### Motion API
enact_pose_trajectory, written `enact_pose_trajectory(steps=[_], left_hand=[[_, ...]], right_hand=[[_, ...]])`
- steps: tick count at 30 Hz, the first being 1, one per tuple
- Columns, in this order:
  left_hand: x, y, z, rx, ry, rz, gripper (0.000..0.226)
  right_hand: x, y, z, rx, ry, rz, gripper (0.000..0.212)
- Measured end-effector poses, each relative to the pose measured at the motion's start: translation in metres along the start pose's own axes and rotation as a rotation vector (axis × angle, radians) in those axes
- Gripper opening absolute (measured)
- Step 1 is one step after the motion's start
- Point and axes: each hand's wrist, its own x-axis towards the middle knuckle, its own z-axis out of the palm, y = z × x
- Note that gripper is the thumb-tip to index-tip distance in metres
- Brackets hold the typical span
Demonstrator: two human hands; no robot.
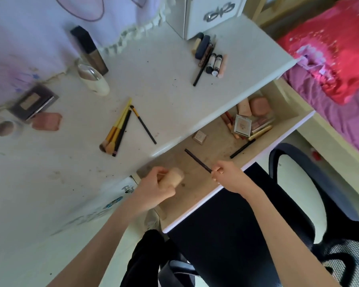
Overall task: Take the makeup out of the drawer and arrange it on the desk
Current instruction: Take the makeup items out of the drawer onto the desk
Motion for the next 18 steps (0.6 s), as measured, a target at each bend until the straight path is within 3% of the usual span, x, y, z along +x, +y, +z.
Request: enact_pose_trajectory(steps=[6, 12, 18], left_hand=[[-0.01, 0.024, -0.048, 0.03, 0.136, 0.041, 0.042], [0.017, 0.05, -0.093, -0.036, 0.288, 0.073, 0.037], [0.058, 0.071, -0.136, 0.246, 0.359, 0.165, 0.045]], right_hand=[[0.006, -0.042, -0.015, 0.136, 0.288, -0.027, 0.019], [0.04, -0.079, -0.035, 0.133, 0.392, -0.039, 0.01], [0.092, -0.123, -0.038, 0.041, 0.477, -0.023, 0.018]])
